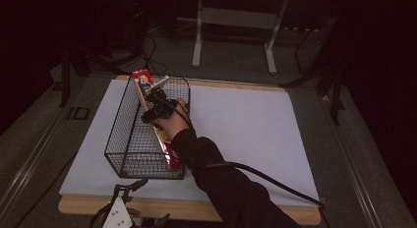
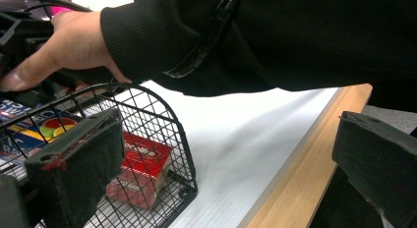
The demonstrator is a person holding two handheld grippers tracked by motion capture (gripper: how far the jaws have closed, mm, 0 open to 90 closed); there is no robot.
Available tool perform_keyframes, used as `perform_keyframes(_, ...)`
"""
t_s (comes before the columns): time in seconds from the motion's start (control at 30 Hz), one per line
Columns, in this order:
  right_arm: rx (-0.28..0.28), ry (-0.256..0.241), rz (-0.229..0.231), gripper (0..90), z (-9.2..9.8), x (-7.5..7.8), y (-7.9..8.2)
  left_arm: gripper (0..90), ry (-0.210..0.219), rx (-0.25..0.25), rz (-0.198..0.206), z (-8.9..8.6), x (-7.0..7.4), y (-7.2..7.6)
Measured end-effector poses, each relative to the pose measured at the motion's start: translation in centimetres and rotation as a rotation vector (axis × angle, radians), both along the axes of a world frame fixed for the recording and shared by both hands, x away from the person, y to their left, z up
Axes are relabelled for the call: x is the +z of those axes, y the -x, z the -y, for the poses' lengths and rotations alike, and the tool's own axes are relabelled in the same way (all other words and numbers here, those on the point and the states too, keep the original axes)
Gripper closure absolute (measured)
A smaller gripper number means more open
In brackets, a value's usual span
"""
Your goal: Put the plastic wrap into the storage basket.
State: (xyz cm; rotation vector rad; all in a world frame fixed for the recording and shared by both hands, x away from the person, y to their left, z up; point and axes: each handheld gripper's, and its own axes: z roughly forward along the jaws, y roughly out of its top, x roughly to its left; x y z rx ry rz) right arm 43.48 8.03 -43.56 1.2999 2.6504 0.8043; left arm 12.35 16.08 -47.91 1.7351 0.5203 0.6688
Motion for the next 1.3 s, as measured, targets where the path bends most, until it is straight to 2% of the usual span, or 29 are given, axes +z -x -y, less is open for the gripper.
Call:
perform_keyframes(0.07,0.022,-0.013,0.006,15.1,0.3,0.2,0.2,0.1,-0.001,0.000,0.000,0.0,0.0,0.0)
perform_keyframes(0.13,0.050,-0.039,-0.016,13.8,0.7,0.3,0.3,0.1,0.000,0.000,0.000,0.0,0.0,0.0)
perform_keyframes(0.17,0.060,-0.030,-0.017,12.6,0.9,0.4,0.4,0.1,-0.001,0.000,-0.001,0.1,0.0,0.0)
perform_keyframes(0.37,0.095,-0.009,0.080,13.2,2.2,1.1,1.1,0.0,-0.004,0.002,-0.006,0.1,0.0,-0.1)
perform_keyframes(0.43,0.112,-0.027,0.089,13.2,2.7,1.5,1.2,0.0,-0.003,0.004,-0.006,0.1,0.0,-0.1)
perform_keyframes(0.53,0.137,-0.063,0.128,12.9,3.8,2.3,1.6,0.1,-0.001,0.004,-0.010,0.2,-0.1,-0.2)
perform_keyframes(0.57,0.137,-0.063,0.128,12.9,3.8,2.3,1.6,0.1,-0.001,0.004,-0.010,0.2,-0.1,-0.2)
perform_keyframes(0.63,0.158,-0.058,0.162,12.0,4.6,2.8,1.9,0.1,-0.007,0.002,-0.016,0.3,-0.1,-0.3)
perform_keyframes(0.73,0.183,-0.071,0.173,12.1,5.6,3.1,2.3,0.1,-0.010,0.001,-0.019,0.3,-0.2,-0.3)
perform_keyframes(1.03,0.198,-0.125,0.208,13.4,9.2,4.7,3.5,0.0,-0.010,0.000,-0.022,0.3,-0.2,-0.4)
perform_keyframes(1.2,0.206,-0.142,0.219,14.1,11.1,4.8,4.0,0.0,-0.013,-0.001,-0.024,0.4,-0.2,-0.4)
perform_keyframes(1.23,0.198,-0.146,0.234,14.0,12.3,4.7,4.4,0.0,-0.012,-0.002,-0.026,0.4,-0.2,-0.4)
perform_keyframes(1.3,0.204,-0.140,0.245,14.0,13.2,4.5,4.7,0.0,-0.012,-0.002,-0.026,0.4,-0.2,-0.4)
